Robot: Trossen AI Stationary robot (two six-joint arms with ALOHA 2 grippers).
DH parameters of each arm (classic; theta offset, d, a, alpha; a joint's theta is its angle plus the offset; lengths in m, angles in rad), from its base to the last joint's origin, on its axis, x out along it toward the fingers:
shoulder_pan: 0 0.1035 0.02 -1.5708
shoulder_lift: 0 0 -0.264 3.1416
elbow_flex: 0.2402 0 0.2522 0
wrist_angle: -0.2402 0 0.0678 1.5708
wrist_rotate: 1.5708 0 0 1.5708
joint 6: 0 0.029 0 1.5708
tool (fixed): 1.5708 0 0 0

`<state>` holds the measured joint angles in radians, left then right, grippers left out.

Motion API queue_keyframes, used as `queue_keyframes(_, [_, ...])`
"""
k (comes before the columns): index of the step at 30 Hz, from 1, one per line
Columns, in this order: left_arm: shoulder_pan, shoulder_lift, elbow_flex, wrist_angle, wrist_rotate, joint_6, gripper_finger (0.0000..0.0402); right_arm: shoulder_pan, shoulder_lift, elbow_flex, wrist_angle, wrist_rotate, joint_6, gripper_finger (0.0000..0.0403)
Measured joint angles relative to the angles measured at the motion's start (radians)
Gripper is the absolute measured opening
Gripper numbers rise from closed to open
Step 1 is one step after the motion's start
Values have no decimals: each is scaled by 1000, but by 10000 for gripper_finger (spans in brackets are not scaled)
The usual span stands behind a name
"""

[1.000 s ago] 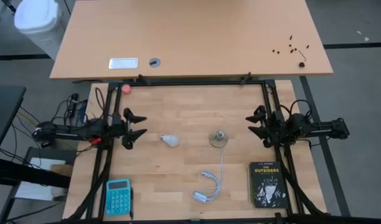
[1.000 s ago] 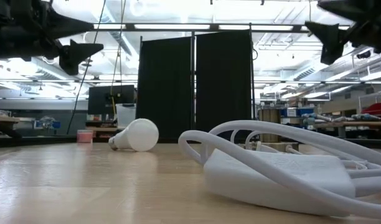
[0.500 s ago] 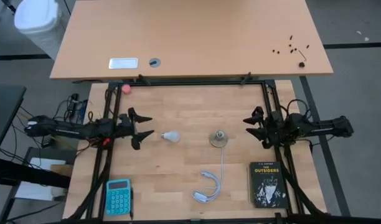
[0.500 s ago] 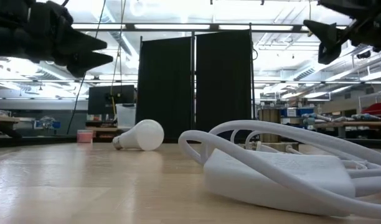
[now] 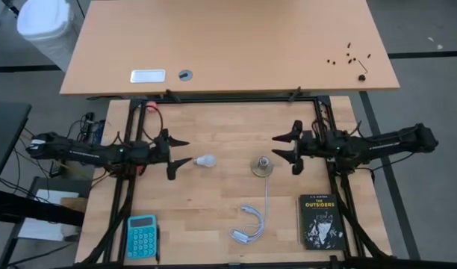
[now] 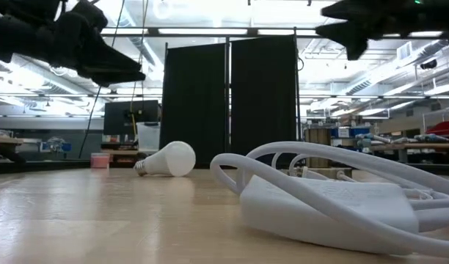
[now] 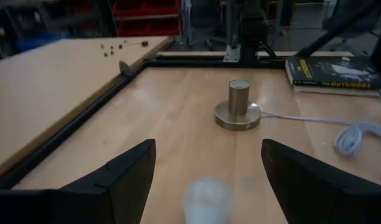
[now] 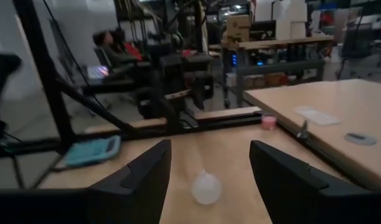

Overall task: Screw lightbulb
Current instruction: Insert the white lightbulb into the silver lamp

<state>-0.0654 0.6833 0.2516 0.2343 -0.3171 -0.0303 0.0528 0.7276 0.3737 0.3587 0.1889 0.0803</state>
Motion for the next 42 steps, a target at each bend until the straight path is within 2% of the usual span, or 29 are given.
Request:
queue_keyframes(4, [0, 91, 92, -109, 0, -30, 298, 0, 99, 109, -62, 3, -43, 229])
queue_keyframes(11, [0, 257, 272, -285, 2, -7, 298, 0, 254, 337, -388, 4, 2, 229])
queue_keyframes(15, [0, 336, 345, -423, 44, -28, 298, 10, 344, 444, -524, 5, 30, 229])
queue_keyframes(22, [-19, 449, 381, -623, 60, -26, 298, 70, 435, 542, -557, 5, -20, 229])
queue_keyframes(27, [-47, 582, 381, -597, 40, 25, 298, 79, 442, 543, -553, 21, -39, 229])
queue_keyframes(34, [-74, 732, 381, -475, -83, 111, 298, 82, 447, 543, -550, 23, -40, 229])
queue_keyframes(38, [-75, 767, 381, -412, -71, 164, 298, 83, 447, 543, -545, 22, -40, 229])
queue_keyframes(42, [-63, 800, 381, -382, -4, 203, 298, 83, 447, 543, -536, 22, -39, 229])
